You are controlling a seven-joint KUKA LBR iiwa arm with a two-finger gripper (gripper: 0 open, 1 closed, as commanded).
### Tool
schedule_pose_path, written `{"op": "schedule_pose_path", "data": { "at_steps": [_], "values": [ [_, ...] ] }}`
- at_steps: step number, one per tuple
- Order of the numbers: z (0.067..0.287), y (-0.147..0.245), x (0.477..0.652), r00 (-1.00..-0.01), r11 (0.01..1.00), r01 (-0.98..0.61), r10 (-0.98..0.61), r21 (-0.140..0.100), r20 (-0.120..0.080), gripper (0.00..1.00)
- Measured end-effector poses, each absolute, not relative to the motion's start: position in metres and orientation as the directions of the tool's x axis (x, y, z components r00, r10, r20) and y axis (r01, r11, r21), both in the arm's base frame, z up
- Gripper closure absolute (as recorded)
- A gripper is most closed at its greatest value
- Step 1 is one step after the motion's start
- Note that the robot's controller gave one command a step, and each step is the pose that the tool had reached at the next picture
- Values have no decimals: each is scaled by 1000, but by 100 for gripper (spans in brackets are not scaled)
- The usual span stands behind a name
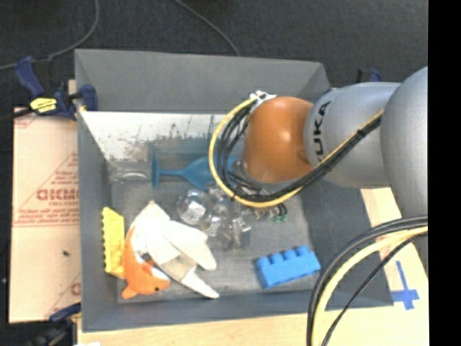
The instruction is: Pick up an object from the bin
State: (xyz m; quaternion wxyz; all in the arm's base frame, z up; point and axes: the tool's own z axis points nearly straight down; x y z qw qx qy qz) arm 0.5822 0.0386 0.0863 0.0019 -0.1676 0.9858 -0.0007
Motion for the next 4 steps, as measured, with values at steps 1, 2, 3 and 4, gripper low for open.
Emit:
{"op": "schedule_pose_path", "data": {
  "at_steps": [1, 2, 3, 4],
  "values": [
    [91, 91, 591, -996, 996, -86, -86, 5, -17, 100],
    [91, 91, 591, -996, 996, -85, -85, 5, -17, 100],
    [165, 93, 558, -994, 995, -102, -102, 5, -28, 100],
    [195, 121, 570, -992, 992, -125, -125, 5, -25, 100]
  ]
}}
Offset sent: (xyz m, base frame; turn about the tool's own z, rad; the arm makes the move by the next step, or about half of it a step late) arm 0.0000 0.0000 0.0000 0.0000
